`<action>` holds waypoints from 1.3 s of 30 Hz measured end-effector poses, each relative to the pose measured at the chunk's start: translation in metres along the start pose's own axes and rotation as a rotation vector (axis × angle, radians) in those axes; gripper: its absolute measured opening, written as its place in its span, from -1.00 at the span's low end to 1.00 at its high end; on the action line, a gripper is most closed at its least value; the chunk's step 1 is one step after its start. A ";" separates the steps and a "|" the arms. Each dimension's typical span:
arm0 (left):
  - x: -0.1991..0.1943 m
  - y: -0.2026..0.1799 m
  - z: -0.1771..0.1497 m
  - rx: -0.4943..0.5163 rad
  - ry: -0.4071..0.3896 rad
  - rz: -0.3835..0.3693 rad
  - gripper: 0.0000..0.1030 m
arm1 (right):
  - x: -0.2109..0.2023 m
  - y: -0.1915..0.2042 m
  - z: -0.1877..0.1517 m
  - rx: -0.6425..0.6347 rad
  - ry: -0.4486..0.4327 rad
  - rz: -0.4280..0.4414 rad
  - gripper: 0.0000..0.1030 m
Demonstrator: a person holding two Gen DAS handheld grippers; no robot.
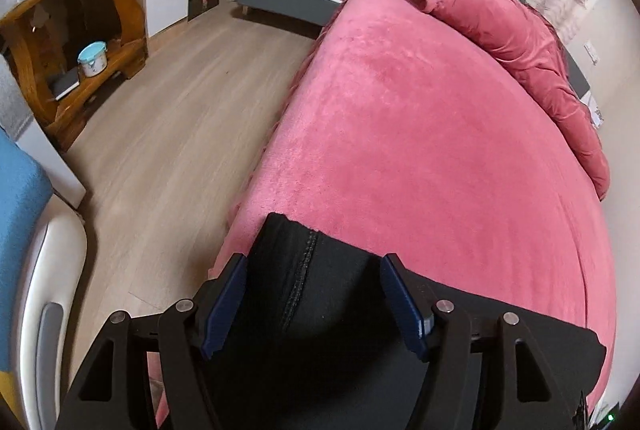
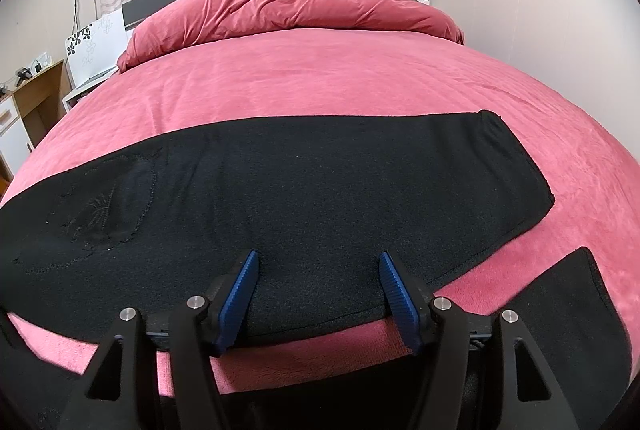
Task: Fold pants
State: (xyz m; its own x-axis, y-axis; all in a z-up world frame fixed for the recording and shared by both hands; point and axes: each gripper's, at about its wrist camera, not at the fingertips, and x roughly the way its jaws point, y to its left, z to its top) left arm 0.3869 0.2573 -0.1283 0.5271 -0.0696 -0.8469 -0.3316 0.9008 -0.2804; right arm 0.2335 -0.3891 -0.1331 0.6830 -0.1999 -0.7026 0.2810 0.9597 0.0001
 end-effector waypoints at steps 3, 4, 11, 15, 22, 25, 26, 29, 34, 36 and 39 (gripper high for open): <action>0.003 0.003 -0.002 -0.031 -0.014 0.020 0.11 | 0.001 -0.001 0.000 0.002 0.000 0.001 0.24; 0.003 0.003 -0.002 -0.039 -0.025 0.041 -0.10 | 0.001 -0.001 0.000 0.001 0.000 0.001 0.24; -0.013 0.000 -0.006 -0.025 -0.050 0.034 -0.79 | 0.001 -0.001 0.000 0.002 0.001 0.000 0.24; -0.046 -0.011 -0.010 0.022 -0.133 0.011 -0.82 | 0.001 0.000 0.000 0.000 0.001 -0.003 0.24; -0.117 -0.006 -0.029 -0.026 -0.221 -0.130 -0.83 | 0.000 0.001 0.001 -0.004 0.004 -0.013 0.26; -0.145 -0.001 -0.044 -0.044 -0.243 -0.184 -0.83 | 0.001 0.001 0.002 -0.004 0.015 -0.019 0.30; -0.154 0.000 -0.050 -0.050 -0.251 -0.200 -0.83 | 0.002 0.001 0.004 -0.001 0.024 -0.016 0.31; -0.183 0.004 -0.070 -0.060 -0.272 -0.259 -0.84 | -0.002 -0.004 0.013 0.030 0.069 0.009 0.33; -0.227 0.008 -0.108 -0.021 -0.340 -0.344 -0.84 | -0.039 -0.013 0.012 0.199 0.059 0.043 0.36; -0.238 0.011 -0.124 -0.021 -0.354 -0.373 -0.84 | -0.055 -0.013 0.003 0.274 0.051 0.092 0.40; -0.247 0.020 -0.149 -0.048 -0.350 -0.419 -0.84 | -0.078 -0.005 -0.014 0.322 0.050 0.161 0.42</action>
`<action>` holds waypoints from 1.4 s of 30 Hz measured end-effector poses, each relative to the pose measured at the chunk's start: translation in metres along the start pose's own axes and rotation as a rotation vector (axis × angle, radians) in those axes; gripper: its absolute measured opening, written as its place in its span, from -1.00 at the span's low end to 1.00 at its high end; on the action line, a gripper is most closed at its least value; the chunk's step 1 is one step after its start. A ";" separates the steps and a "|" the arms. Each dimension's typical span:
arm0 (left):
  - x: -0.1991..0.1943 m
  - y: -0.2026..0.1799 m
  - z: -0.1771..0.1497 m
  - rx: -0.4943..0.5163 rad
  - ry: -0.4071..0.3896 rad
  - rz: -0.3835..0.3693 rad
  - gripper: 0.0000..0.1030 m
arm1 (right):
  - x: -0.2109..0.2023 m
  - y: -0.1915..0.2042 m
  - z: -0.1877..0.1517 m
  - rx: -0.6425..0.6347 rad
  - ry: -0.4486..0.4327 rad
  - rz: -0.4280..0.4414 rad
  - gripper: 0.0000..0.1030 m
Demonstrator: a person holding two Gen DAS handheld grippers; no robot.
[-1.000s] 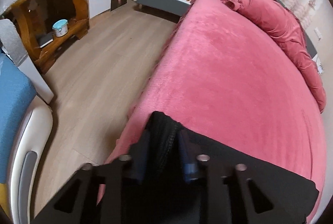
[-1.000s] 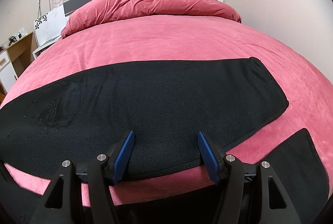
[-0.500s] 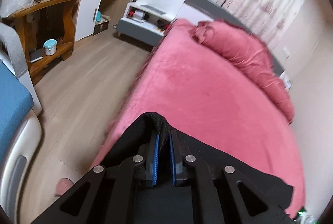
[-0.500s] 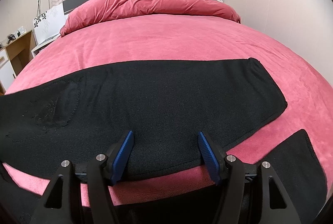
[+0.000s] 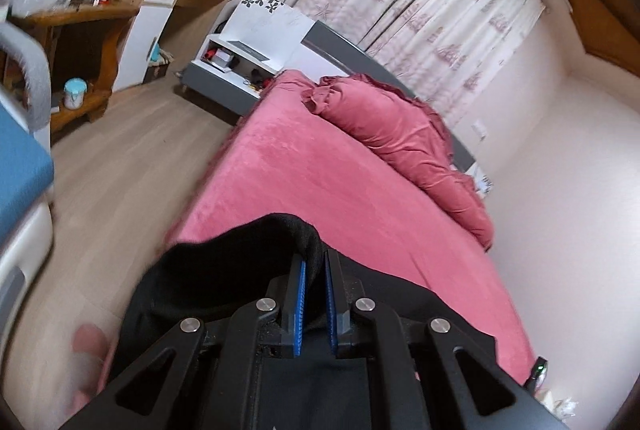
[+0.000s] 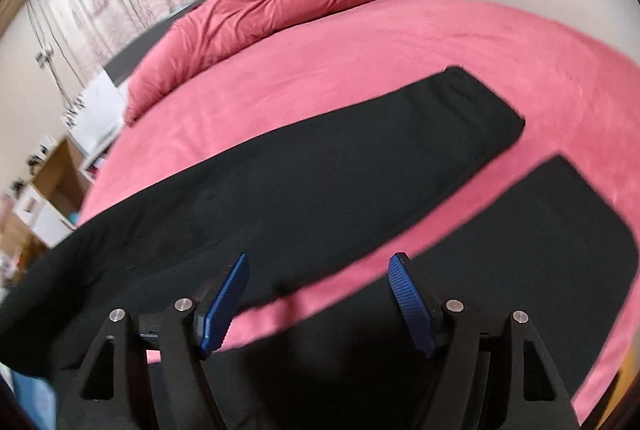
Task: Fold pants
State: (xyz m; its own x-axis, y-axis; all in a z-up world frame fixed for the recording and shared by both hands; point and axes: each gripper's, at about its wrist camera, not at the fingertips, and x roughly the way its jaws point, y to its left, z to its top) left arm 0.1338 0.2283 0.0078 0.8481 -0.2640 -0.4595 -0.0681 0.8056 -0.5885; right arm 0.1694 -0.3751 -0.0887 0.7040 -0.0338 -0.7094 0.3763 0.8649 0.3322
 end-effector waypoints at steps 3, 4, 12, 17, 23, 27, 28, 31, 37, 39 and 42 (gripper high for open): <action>-0.017 0.009 -0.019 -0.052 0.005 -0.022 -0.84 | -0.015 0.009 -0.021 0.018 0.014 0.055 0.44; -0.024 0.014 -0.027 -0.074 0.008 -0.030 -0.84 | -0.019 0.012 -0.027 0.022 0.018 0.068 0.45; -0.064 0.054 -0.081 -0.202 0.028 -0.052 -0.85 | -0.038 0.029 -0.068 0.037 0.084 0.151 0.47; -0.081 0.082 -0.098 -0.288 0.023 -0.044 -0.85 | -0.039 0.037 -0.073 0.089 0.125 0.237 0.50; -0.081 0.097 -0.121 -0.281 0.068 -0.007 -0.85 | -0.031 0.068 -0.056 0.111 0.182 0.329 0.73; -0.078 0.107 -0.135 -0.300 0.094 0.013 -0.85 | -0.019 0.080 -0.032 0.175 0.199 0.335 0.77; -0.079 0.110 -0.138 -0.306 0.099 0.015 -0.85 | -0.011 0.083 -0.023 0.189 0.211 0.321 0.81; -0.078 0.113 -0.143 -0.318 0.106 0.015 -0.85 | 0.015 0.088 -0.002 0.224 0.277 0.270 0.81; -0.076 0.113 -0.143 -0.304 0.110 0.016 -0.85 | 0.042 0.091 0.025 0.189 0.256 0.123 0.25; -0.073 0.112 -0.139 -0.305 0.115 0.017 -0.85 | 0.048 0.088 0.025 0.163 0.292 0.134 -0.63; -0.071 0.114 -0.136 -0.301 0.126 0.018 -0.85 | 0.036 0.076 0.028 0.144 0.269 0.196 -0.83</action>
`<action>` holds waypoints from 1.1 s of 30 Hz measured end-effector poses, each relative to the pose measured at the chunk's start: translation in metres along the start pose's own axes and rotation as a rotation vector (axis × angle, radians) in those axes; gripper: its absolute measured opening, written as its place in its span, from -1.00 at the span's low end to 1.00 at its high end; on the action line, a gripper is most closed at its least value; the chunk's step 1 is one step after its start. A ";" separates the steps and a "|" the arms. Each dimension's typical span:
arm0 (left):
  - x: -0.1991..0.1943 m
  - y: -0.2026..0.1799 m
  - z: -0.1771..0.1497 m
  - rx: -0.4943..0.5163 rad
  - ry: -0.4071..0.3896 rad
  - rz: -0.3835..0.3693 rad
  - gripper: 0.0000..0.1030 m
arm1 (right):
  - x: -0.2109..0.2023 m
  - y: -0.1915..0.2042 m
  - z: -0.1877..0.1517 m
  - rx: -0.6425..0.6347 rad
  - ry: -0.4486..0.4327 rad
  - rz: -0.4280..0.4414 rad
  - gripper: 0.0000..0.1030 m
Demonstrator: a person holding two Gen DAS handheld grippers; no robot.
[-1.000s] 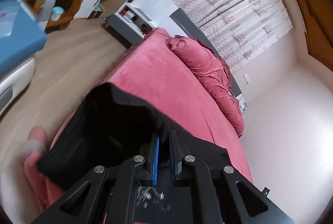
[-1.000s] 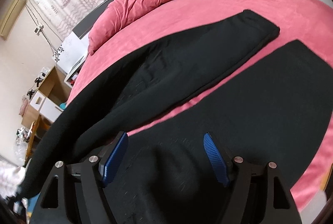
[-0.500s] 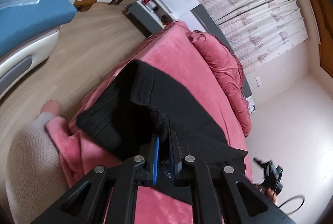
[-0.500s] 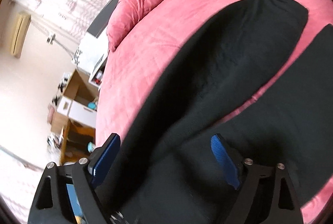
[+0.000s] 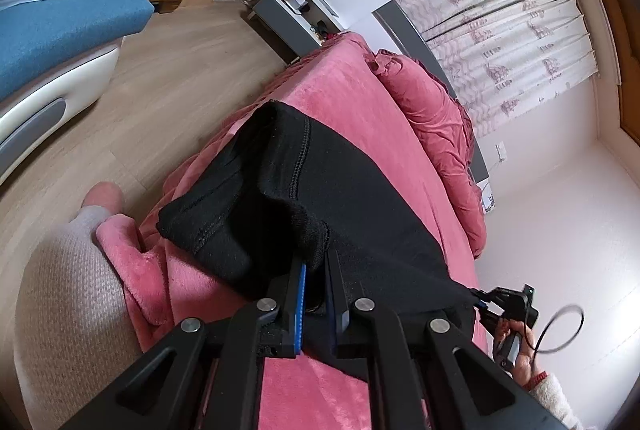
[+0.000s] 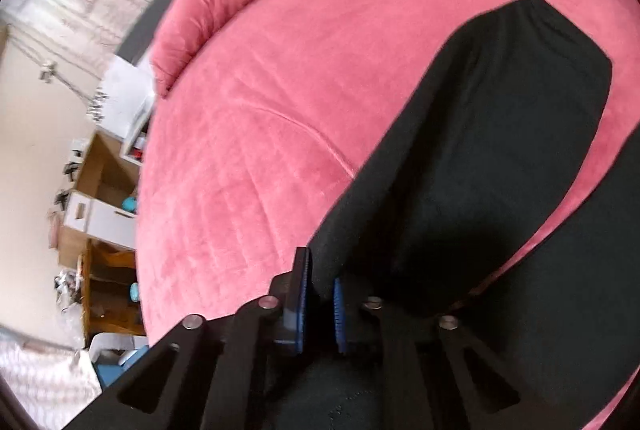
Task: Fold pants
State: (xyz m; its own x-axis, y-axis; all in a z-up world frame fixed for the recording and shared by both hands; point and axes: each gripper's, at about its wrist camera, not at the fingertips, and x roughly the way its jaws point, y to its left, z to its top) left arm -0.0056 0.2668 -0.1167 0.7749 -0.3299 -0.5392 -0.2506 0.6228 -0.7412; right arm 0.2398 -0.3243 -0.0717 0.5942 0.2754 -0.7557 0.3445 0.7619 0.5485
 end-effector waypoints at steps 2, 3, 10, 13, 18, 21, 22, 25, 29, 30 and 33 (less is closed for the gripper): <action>0.000 -0.002 0.004 0.009 -0.004 -0.001 -0.85 | -0.026 -0.002 -0.008 -0.032 -0.055 0.068 -0.83; -0.002 -0.004 0.009 0.012 -0.014 -0.006 -0.85 | -0.037 -0.001 -0.012 -0.044 -0.088 0.113 -0.83; -0.024 -0.009 0.048 0.026 -0.135 -0.076 -0.85 | -0.103 -0.028 -0.090 -0.116 -0.187 0.231 -0.83; -0.024 -0.011 0.055 0.072 -0.153 -0.056 -0.84 | -0.095 -0.051 -0.124 -0.068 -0.142 0.244 -0.83; -0.012 0.007 0.042 0.028 -0.114 -0.015 -0.84 | -0.071 -0.097 -0.161 0.005 -0.065 0.189 -0.83; -0.008 0.024 0.028 -0.025 -0.090 0.015 -0.84 | -0.050 -0.113 -0.170 0.054 -0.027 0.180 -0.83; -0.008 0.027 0.025 -0.038 -0.086 0.022 -0.83 | -0.047 -0.119 -0.174 0.056 -0.023 0.175 -0.83; -0.012 0.038 0.014 -0.085 -0.090 0.014 -0.77 | -0.048 -0.138 -0.187 0.061 -0.023 0.185 -0.83; -0.023 0.047 0.009 -0.176 -0.119 -0.028 -0.25 | -0.047 -0.140 -0.186 0.048 -0.031 0.192 -0.82; -0.026 0.048 0.008 -0.195 -0.122 -0.050 -0.23 | -0.048 -0.141 -0.187 0.051 -0.030 0.196 -0.82; -0.031 0.043 0.001 -0.225 -0.081 -0.121 -0.16 | -0.049 -0.145 -0.188 0.070 -0.029 0.220 -0.81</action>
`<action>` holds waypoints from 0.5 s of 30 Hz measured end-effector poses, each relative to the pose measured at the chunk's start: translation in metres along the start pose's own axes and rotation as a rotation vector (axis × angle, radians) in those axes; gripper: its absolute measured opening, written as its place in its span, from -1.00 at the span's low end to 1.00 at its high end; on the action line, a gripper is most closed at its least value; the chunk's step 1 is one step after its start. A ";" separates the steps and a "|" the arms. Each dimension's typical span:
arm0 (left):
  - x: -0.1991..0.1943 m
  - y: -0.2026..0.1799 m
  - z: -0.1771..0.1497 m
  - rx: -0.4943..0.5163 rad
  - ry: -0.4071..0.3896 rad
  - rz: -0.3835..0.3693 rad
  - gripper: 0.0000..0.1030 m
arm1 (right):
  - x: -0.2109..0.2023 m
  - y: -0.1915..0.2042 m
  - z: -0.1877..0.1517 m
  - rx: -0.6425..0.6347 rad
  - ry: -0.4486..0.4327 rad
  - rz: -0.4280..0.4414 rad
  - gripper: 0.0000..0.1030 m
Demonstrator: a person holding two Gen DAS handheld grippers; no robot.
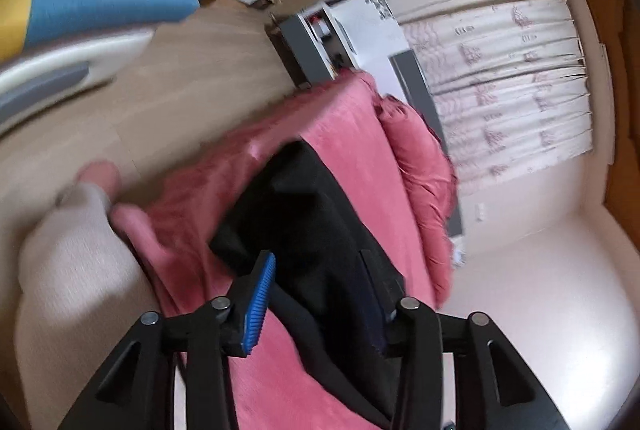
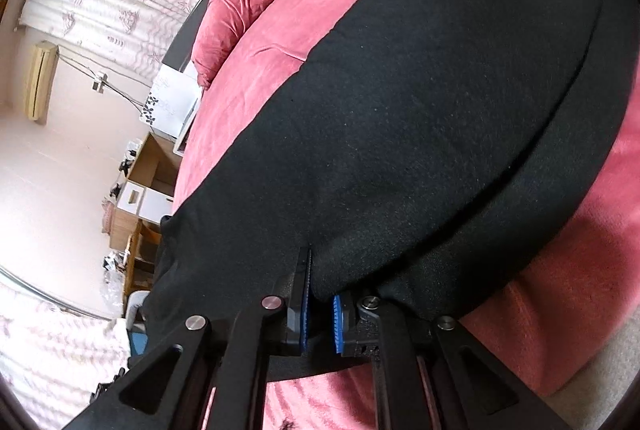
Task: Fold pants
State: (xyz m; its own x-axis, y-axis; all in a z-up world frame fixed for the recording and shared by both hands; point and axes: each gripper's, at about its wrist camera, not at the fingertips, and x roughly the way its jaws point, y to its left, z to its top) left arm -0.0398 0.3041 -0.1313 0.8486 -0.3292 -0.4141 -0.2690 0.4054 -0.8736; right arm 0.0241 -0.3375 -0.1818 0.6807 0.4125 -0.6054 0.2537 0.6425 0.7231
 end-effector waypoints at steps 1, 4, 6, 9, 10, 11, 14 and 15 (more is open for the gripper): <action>0.000 -0.006 -0.004 0.003 0.030 -0.022 -0.16 | -0.001 -0.001 0.000 0.004 0.000 0.006 -0.79; 0.000 -0.024 -0.015 0.037 0.092 -0.068 -0.15 | -0.003 -0.002 0.000 0.006 0.000 0.020 -0.73; 0.009 -0.035 -0.017 0.052 0.128 -0.061 -0.13 | -0.002 -0.002 0.000 0.009 0.000 0.033 -0.68; 0.030 -0.045 -0.009 0.061 0.170 0.005 -0.13 | 0.001 0.002 0.000 0.009 0.002 0.033 -0.67; 0.042 -0.048 -0.003 0.052 0.197 0.053 -0.10 | 0.000 0.003 0.000 0.009 0.002 0.034 -0.67; 0.054 -0.048 0.001 0.029 0.226 0.100 -0.09 | 0.000 0.002 0.000 0.009 0.002 0.036 -0.67; 0.082 -0.046 0.008 -0.020 0.291 0.180 -0.18 | -0.001 0.002 -0.001 0.000 -0.001 0.030 -0.68; 0.086 -0.046 0.011 -0.042 0.279 0.182 -0.42 | -0.001 0.003 -0.001 -0.008 -0.002 0.025 -0.68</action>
State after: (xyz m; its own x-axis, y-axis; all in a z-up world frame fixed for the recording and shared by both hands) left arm 0.0505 0.2666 -0.1239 0.6290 -0.4776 -0.6133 -0.4283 0.4455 -0.7862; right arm 0.0233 -0.3354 -0.1789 0.6879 0.4276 -0.5864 0.2309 0.6371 0.7354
